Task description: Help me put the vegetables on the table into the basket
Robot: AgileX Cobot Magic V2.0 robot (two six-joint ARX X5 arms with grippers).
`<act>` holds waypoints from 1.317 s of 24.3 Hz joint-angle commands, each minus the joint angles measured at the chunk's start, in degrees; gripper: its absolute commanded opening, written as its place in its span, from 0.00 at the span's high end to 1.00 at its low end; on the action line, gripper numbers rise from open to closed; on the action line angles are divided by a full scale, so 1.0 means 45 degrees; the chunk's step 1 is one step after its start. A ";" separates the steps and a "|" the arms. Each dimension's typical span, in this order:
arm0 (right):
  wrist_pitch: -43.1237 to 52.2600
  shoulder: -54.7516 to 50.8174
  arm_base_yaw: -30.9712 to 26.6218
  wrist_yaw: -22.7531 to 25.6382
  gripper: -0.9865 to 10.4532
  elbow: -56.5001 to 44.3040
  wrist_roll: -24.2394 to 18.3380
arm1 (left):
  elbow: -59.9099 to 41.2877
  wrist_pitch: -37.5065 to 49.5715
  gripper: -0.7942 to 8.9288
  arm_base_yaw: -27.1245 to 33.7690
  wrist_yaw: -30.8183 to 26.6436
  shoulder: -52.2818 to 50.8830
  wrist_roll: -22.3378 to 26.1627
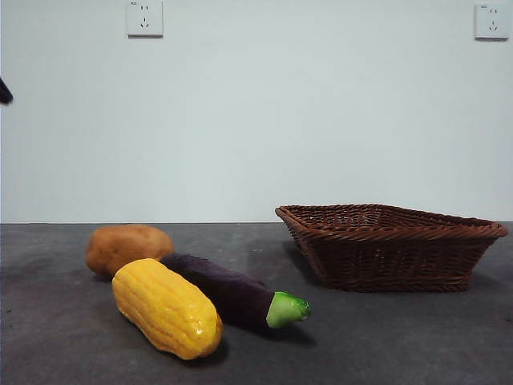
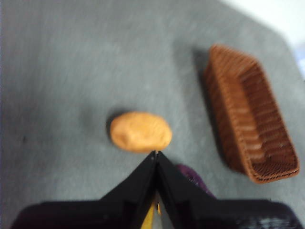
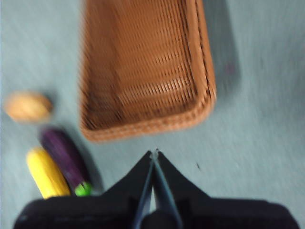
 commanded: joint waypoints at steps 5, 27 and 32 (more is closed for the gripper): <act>-0.0316 0.3162 0.0000 0.0053 0.91 0.2599 -0.1243 | 0.2089 -0.1549 0.92 -0.0015 0.0952 0.2667 0.2263; -0.1326 1.4134 0.0170 0.1093 0.54 0.9942 -0.3769 | 0.2254 -0.3784 0.92 -0.2671 0.0840 0.3449 0.4153; -0.1287 1.4382 0.0325 0.1146 0.92 0.9957 -0.3881 | 0.2254 -0.4046 0.92 -0.2943 0.0223 0.3449 0.4051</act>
